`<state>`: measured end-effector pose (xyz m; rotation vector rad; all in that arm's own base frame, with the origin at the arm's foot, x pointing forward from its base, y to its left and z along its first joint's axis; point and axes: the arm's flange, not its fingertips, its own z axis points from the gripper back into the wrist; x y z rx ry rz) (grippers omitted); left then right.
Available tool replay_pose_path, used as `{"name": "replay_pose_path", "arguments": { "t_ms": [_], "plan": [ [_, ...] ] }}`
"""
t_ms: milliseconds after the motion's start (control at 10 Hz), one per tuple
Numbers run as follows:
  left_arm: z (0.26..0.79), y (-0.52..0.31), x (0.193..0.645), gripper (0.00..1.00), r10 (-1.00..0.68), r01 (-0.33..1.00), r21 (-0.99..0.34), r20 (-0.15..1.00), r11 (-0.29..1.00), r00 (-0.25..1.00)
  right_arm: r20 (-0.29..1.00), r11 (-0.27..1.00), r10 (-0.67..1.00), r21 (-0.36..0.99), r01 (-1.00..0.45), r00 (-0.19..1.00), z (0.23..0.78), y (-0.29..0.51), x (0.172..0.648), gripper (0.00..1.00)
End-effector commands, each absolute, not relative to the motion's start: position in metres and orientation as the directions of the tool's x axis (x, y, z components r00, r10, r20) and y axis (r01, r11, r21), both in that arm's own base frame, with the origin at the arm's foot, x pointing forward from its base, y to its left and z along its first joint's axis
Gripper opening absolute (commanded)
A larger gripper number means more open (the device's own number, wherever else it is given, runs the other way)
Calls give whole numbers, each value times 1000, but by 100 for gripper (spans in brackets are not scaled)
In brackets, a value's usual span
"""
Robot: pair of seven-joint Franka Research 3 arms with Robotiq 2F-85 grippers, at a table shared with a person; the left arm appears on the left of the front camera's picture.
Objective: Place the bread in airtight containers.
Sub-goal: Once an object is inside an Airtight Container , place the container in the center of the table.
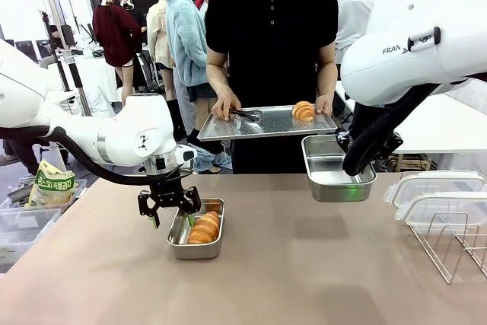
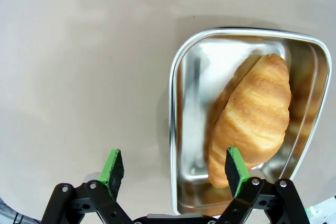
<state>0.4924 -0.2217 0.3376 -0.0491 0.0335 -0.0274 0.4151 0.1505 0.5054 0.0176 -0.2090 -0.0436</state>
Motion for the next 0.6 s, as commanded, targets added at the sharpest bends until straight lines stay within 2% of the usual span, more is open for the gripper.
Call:
{"name": "replay_pose_path", "arguments": {
  "t_ms": [0,500],
  "plan": [
    [345,-225,487,100,-14,10,-64,-53,998,999,207,998,-57,32,52,977,506,150,412,0],
    [338,-222,492,100,-28,27,-50,-33,998,999,207,998,-57,32,52,977,506,150,412,0]
  ]
}}
